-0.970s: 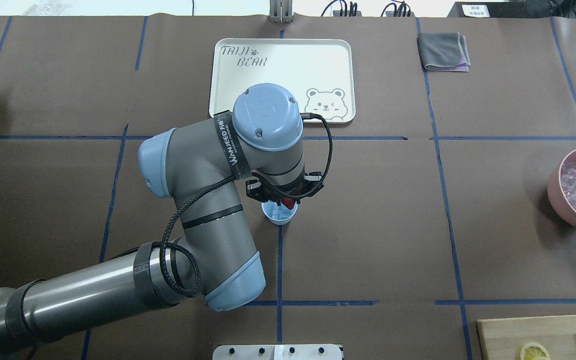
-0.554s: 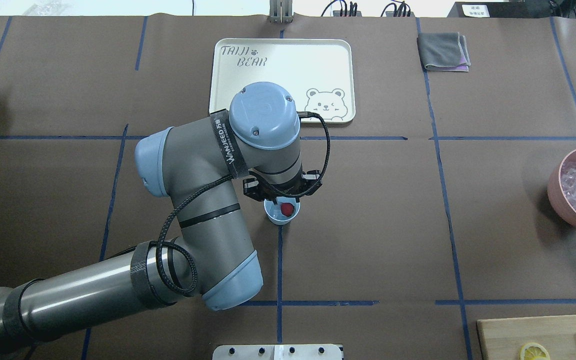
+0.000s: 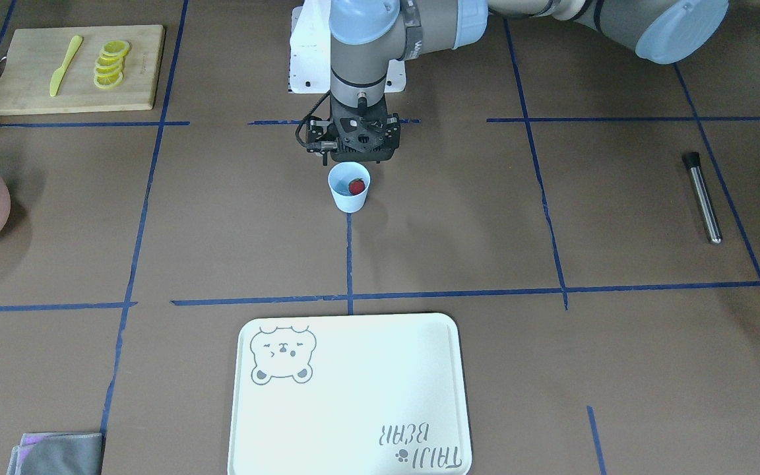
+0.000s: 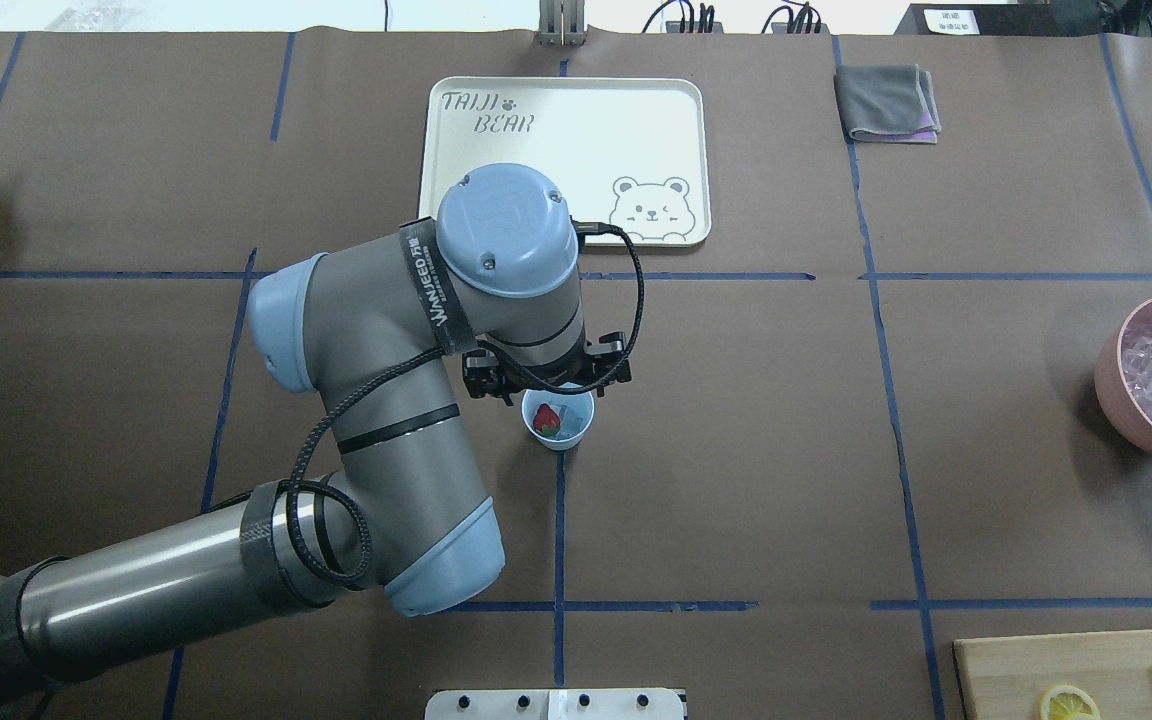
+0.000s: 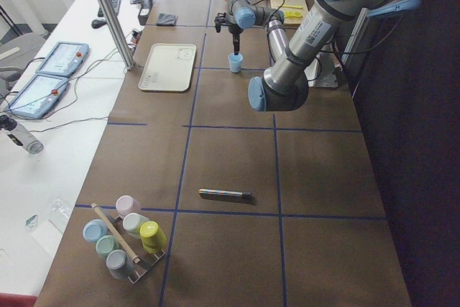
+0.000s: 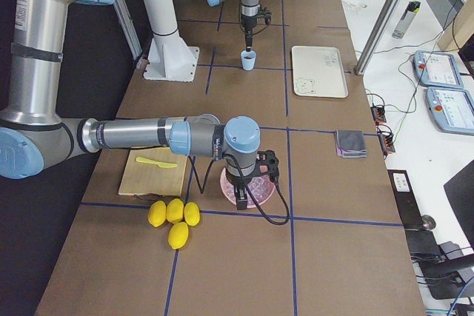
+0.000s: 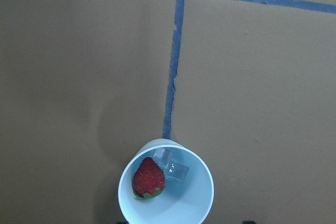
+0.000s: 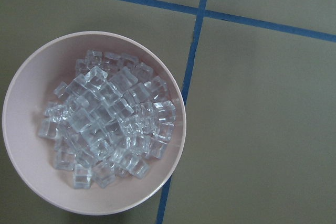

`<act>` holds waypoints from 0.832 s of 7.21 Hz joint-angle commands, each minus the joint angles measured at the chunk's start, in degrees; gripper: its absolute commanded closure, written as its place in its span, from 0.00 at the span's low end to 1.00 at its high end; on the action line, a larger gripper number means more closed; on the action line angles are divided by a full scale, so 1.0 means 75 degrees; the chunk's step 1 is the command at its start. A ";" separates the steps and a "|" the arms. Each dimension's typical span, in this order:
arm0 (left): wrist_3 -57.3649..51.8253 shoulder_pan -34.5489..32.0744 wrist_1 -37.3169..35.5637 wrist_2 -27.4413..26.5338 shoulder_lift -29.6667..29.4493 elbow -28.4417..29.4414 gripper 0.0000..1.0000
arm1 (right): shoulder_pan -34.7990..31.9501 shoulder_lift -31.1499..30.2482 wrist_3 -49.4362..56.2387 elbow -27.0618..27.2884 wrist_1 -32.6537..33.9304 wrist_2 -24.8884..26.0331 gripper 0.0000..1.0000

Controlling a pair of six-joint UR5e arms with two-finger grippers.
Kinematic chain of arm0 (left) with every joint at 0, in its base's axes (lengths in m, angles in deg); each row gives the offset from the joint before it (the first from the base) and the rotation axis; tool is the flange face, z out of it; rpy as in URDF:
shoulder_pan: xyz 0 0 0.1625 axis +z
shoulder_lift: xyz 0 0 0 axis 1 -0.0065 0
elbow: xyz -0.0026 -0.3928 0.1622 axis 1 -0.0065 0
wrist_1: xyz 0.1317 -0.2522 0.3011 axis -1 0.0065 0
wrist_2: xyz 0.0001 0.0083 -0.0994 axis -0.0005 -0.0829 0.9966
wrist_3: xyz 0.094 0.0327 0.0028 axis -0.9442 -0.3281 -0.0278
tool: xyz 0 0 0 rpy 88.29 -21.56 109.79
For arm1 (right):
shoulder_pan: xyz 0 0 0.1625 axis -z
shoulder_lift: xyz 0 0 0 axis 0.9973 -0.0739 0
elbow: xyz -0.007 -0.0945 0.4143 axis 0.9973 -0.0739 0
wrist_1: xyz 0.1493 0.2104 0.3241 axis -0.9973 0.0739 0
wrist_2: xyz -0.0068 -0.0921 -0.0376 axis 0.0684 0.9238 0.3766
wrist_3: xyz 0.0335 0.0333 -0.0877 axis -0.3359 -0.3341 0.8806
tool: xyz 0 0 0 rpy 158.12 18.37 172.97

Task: Mash ice and strawberries in cup
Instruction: 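Lower the strawberry into the blue cup and open the left gripper, then withdraw the empty left gripper from the cup toward the metal pestle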

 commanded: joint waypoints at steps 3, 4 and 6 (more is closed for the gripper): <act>-0.4114 -0.2197 -0.0571 0.1444 0.3167 -0.2174 0.01 | 0.0000 -0.0012 0.0000 -0.0013 0.0000 0.0023 0.01; -0.5378 -0.3051 -0.0490 0.1761 0.3977 -0.2189 0.01 | 0.0000 -0.0012 0.0000 -0.0013 0.0000 0.0012 0.01; -0.7653 -0.4610 -0.0478 0.2440 0.5245 -0.2131 0.01 | 0.0000 -0.0012 0.0012 -0.0025 0.0000 0.0023 0.01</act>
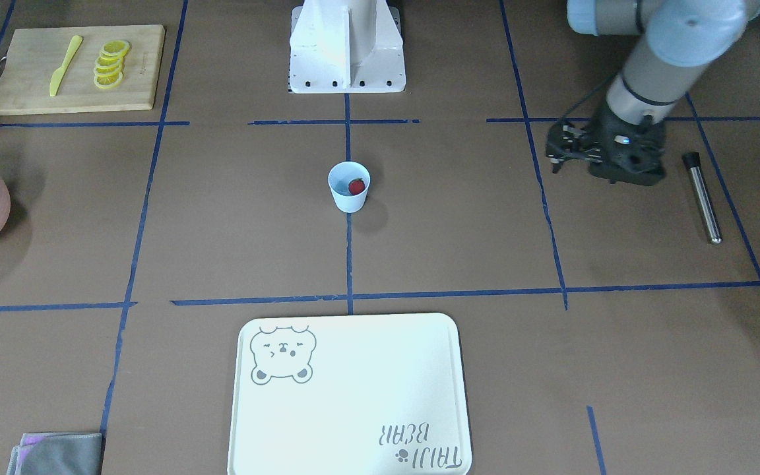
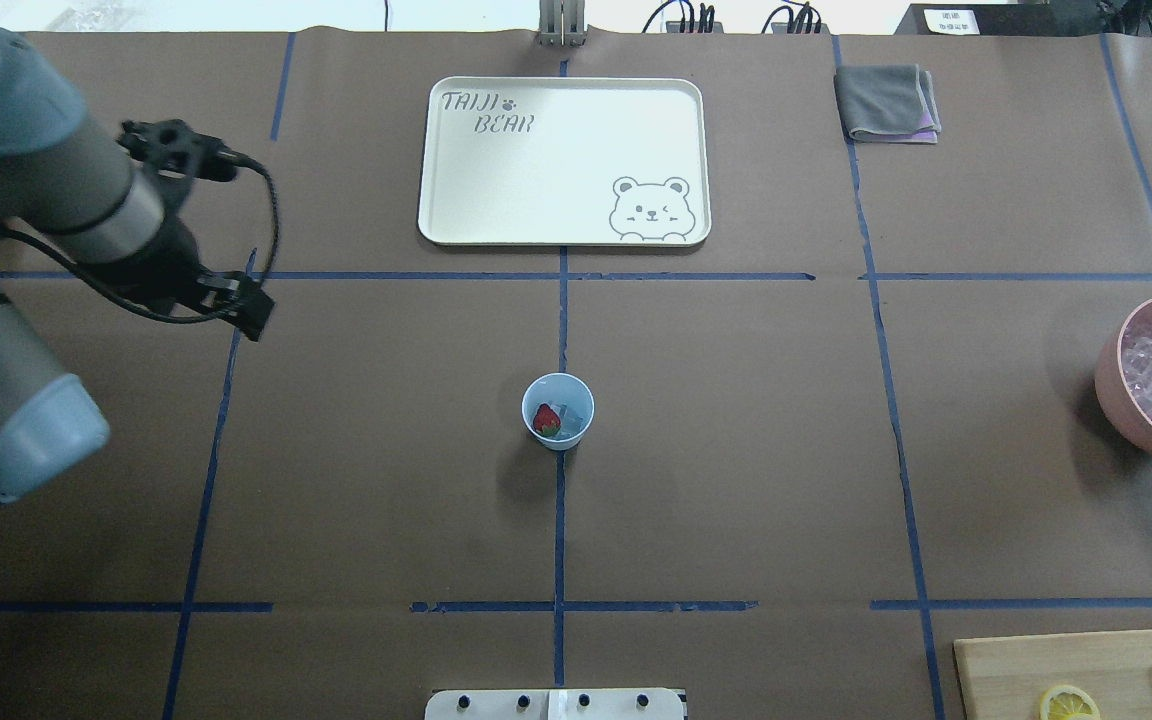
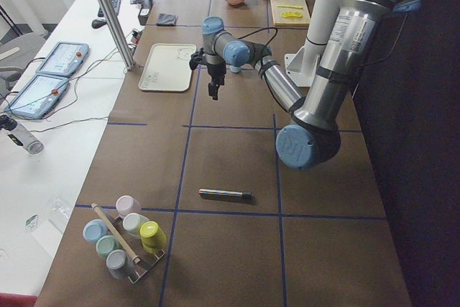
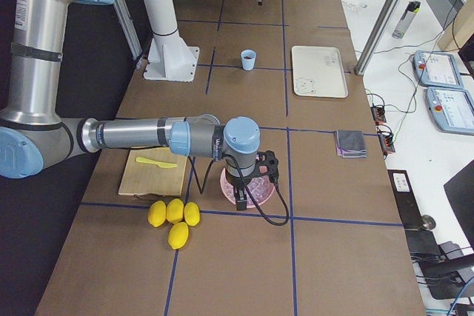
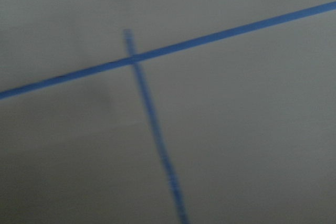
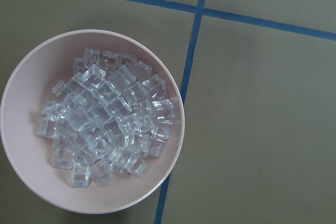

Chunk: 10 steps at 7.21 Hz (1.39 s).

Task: Mash ice and strawberries in cup
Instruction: 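Withdraw the empty left gripper from the cup toward the metal pestle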

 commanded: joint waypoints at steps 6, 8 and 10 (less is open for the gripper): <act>-0.1694 -0.1641 0.3614 0.0842 0.2426 0.2421 0.01 | 0.0000 0.0000 0.0004 0.0019 -0.0012 0.0008 0.01; -0.1541 -0.1629 0.4156 0.0842 0.2204 0.3231 0.02 | 0.0000 0.0000 0.0004 0.0020 -0.0012 0.0008 0.01; -0.0863 -0.1617 0.4904 0.0830 0.1771 0.4132 0.06 | 0.0000 0.0000 0.0004 0.0031 -0.0012 0.0008 0.01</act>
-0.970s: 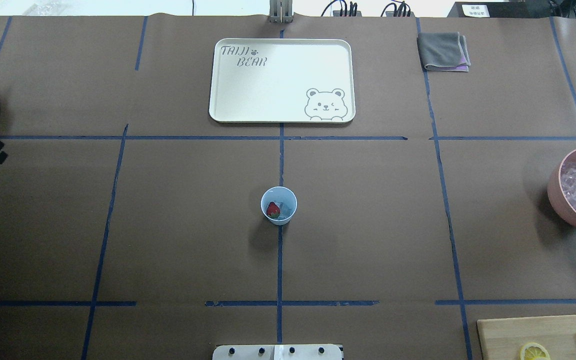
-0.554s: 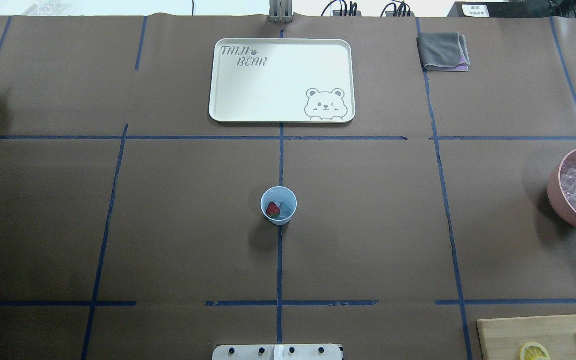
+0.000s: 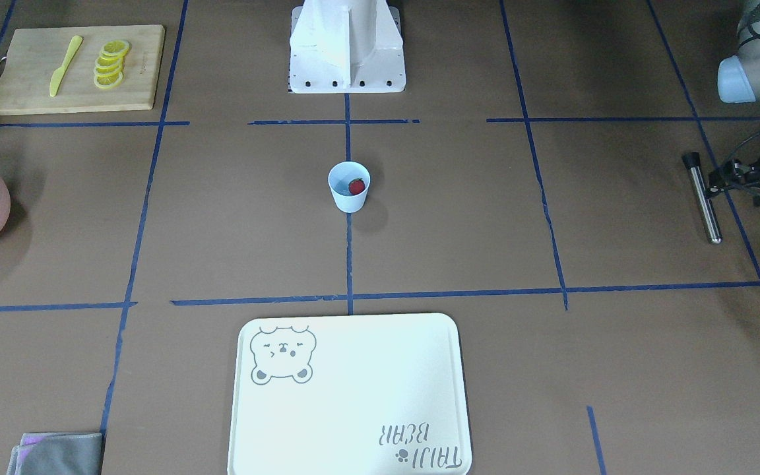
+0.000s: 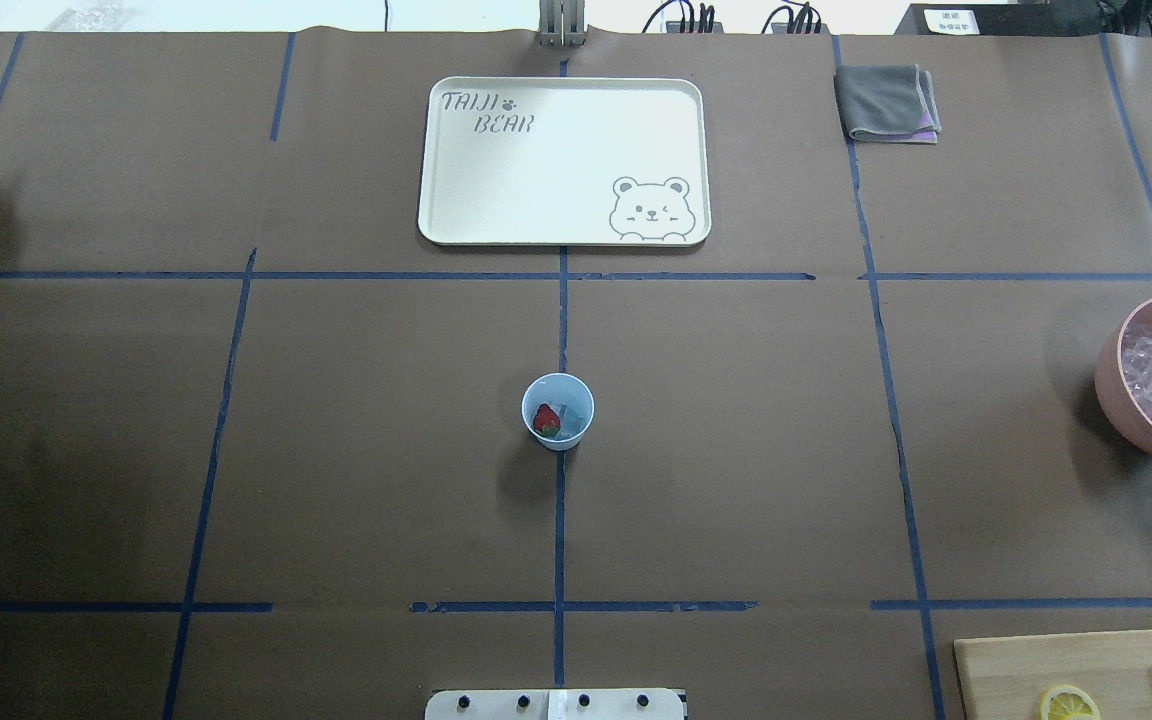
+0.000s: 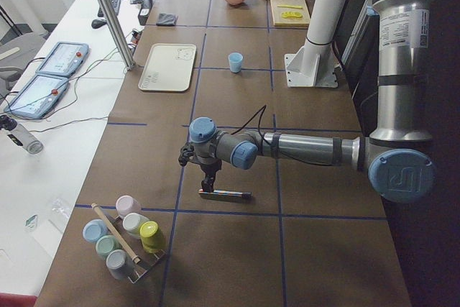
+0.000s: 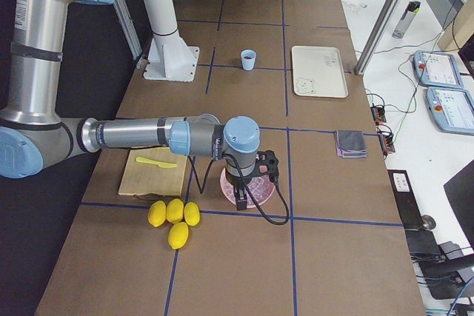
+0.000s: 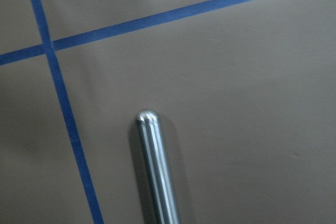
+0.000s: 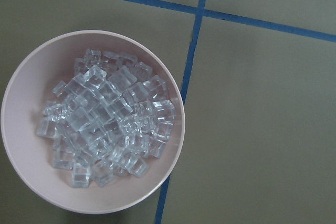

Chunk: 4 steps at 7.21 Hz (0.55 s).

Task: Mash ice and strawberries in cup
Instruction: 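Withdraw the empty left gripper from the cup toward the metal pestle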

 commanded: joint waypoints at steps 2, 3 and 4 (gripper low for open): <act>0.0652 0.0017 0.1132 -0.0016 -0.0678 0.1436 0.08 | 0.0000 0.0000 -0.0005 0.0020 -0.0024 0.0000 0.01; 0.0652 0.0029 0.1169 -0.0016 -0.0726 0.1544 0.08 | 0.0000 -0.0012 -0.0005 0.0020 -0.0048 0.0000 0.01; 0.0652 0.0040 0.1170 -0.0016 -0.0762 0.1557 0.08 | 0.0000 -0.0012 -0.0005 0.0020 -0.0048 0.0000 0.01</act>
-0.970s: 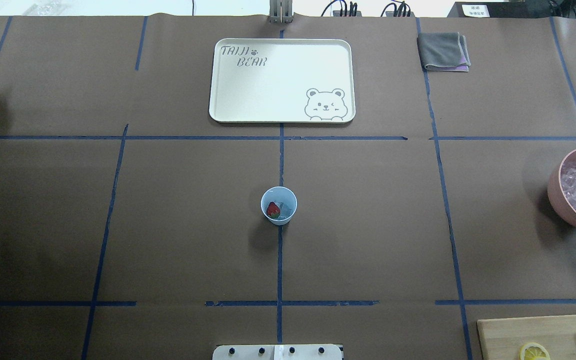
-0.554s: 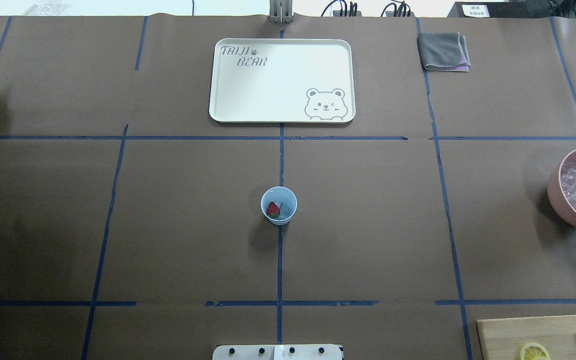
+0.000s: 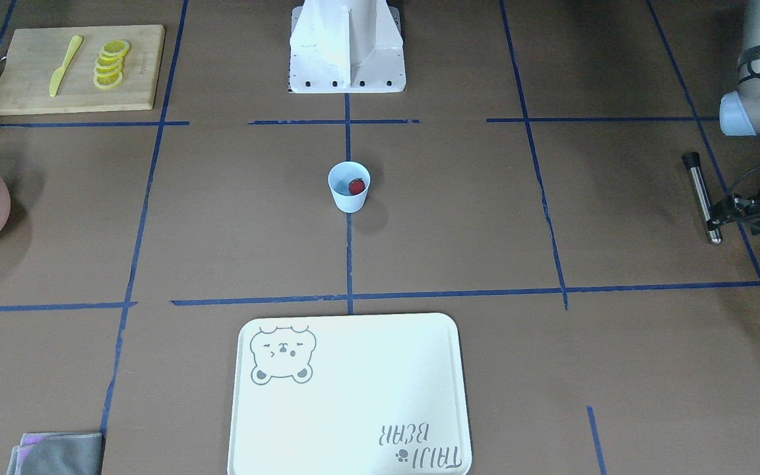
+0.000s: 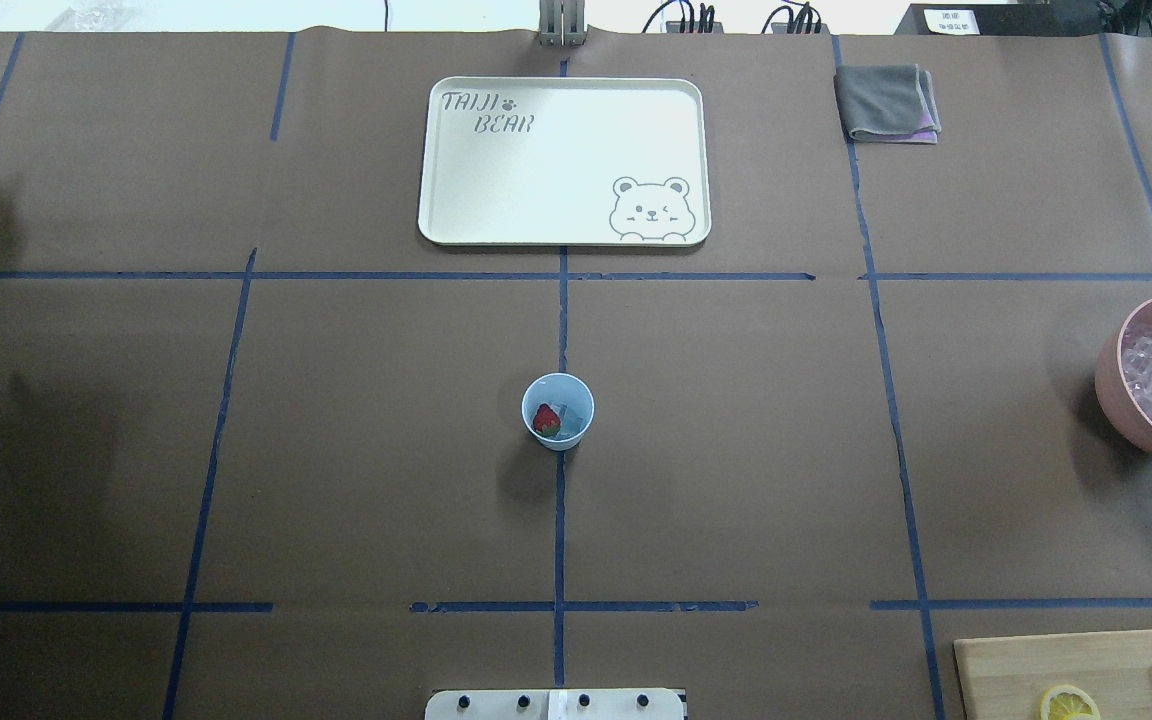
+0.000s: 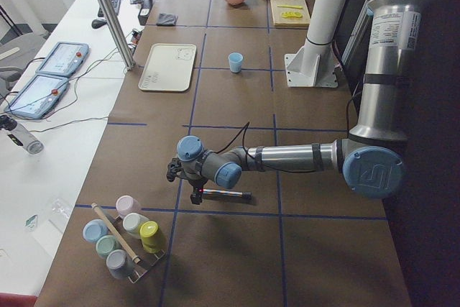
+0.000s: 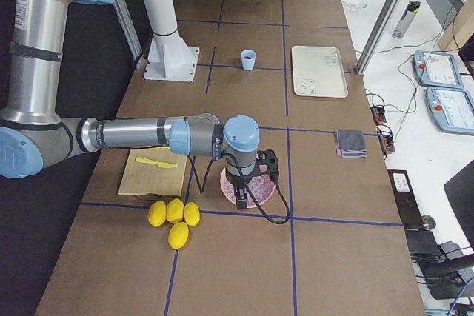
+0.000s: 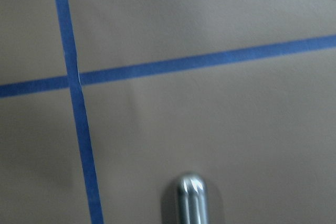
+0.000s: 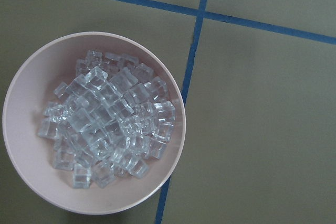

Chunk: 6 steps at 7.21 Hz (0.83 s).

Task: Mash ice and strawberries in cup
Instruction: 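Withdraw the empty left gripper from the cup toward the metal pestle, then grasp the metal pestle rod with the left gripper and lift it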

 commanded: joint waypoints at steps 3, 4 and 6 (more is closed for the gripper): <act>0.0011 0.0142 0.0066 0.0011 -0.0040 0.0125 0.08 | 0.0000 -0.0051 0.0011 0.0001 -0.0011 0.0012 0.01; 0.0011 0.0223 0.0147 0.0000 -0.0016 0.0125 0.08 | 0.0000 -0.0051 0.0011 -0.0011 -0.0011 0.0012 0.01; 0.0011 0.0341 0.0160 0.0011 0.0019 0.0125 0.08 | 0.0000 -0.0086 0.0011 0.0001 -0.0011 0.0012 0.01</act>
